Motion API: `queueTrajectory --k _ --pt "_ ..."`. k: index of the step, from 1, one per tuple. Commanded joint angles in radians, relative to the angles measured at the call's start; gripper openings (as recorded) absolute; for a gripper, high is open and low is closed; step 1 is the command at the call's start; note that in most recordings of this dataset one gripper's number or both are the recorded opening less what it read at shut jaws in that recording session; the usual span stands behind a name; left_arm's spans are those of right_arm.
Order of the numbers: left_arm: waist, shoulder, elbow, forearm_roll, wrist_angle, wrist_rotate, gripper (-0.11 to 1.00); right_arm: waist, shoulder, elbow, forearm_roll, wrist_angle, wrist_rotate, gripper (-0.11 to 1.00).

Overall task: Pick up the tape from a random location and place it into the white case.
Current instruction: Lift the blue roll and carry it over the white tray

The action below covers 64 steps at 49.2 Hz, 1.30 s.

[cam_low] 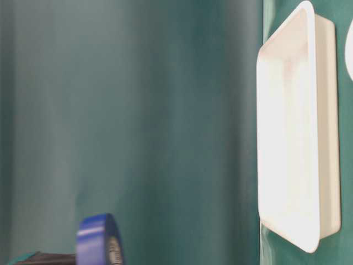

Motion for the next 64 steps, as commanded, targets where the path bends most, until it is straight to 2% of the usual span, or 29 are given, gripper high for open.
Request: queueTrajectory --k 1,45,54,64 --pt "0.003 -0.021 -0.044 0.003 0.011 0.000 0.24 0.000 0.005 -0.028 -0.002 -0.003 -0.002 0.90" --pt "0.006 -0.026 -0.041 0.003 0.015 0.000 0.24 -0.002 0.005 -0.028 0.000 -0.005 -0.002 0.90" --pt "0.038 -0.026 -0.035 0.003 0.015 0.000 0.24 0.000 0.005 -0.029 -0.002 -0.005 -0.002 0.90" --pt "0.114 -0.026 -0.029 0.005 0.015 0.002 0.24 0.000 0.005 -0.031 -0.003 -0.003 -0.005 0.90"
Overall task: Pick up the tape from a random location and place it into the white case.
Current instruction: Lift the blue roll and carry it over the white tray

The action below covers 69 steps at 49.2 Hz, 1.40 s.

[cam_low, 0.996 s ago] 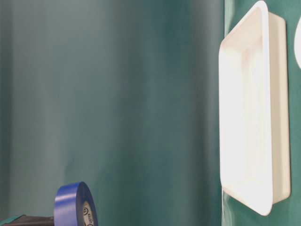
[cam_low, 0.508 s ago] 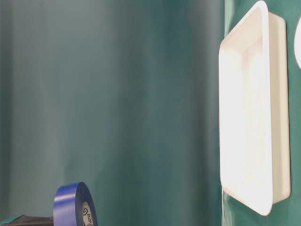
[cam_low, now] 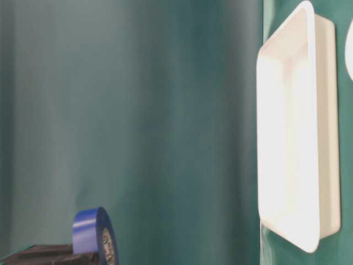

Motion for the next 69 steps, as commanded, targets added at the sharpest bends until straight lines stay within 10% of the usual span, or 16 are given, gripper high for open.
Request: queueTrajectory --k 1,26,69 --pt "0.037 -0.023 -0.011 0.003 -0.003 0.003 0.24 -0.002 0.005 -0.031 -0.002 -0.005 -0.002 0.90" --pt "0.242 -0.063 0.025 0.005 0.005 0.009 0.24 0.000 0.005 -0.032 -0.002 0.011 -0.003 0.90" --pt "0.255 0.011 -0.009 0.005 -0.035 0.011 0.24 0.000 0.003 -0.035 -0.002 0.020 0.000 0.90"
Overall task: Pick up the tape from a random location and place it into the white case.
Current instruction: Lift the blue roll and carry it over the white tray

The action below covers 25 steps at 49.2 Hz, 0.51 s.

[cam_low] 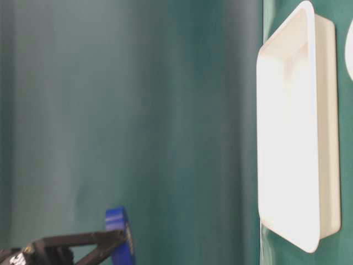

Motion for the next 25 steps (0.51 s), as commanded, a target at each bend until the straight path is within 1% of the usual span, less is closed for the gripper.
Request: queueTrajectory --k 1,7,17,25 --pt "0.002 0.012 -0.048 0.003 -0.017 0.003 0.24 -0.002 0.005 -0.028 -0.002 -0.003 0.002 0.90" --pt "0.002 0.060 -0.087 0.003 -0.034 0.018 0.24 0.000 0.005 -0.029 -0.002 -0.003 0.000 0.90" --pt "0.006 0.158 -0.184 0.003 -0.066 0.092 0.24 0.000 0.006 -0.028 -0.002 -0.003 -0.003 0.90" --pt "0.017 0.232 -0.272 0.002 -0.077 0.109 0.24 0.000 0.008 -0.028 -0.003 -0.003 -0.003 0.90"
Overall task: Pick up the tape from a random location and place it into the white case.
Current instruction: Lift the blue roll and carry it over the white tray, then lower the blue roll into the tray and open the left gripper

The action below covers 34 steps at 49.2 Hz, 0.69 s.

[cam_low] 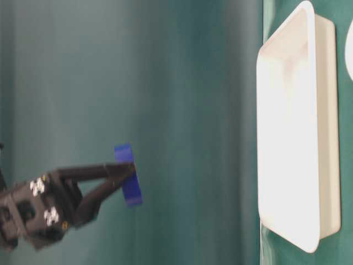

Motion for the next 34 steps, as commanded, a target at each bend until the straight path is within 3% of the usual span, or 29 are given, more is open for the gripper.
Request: queueTrajectory --k 1,14,34 --pt "0.009 0.020 -0.074 0.003 -0.012 0.005 0.24 0.000 0.008 -0.028 -0.003 -0.003 -0.002 0.90" --pt "0.012 0.110 -0.186 0.003 -0.012 0.040 0.24 0.000 0.015 -0.026 -0.012 -0.005 -0.002 0.90" --pt "0.021 0.110 -0.178 0.002 -0.012 0.051 0.24 0.000 0.018 -0.026 -0.011 -0.003 0.003 0.90"
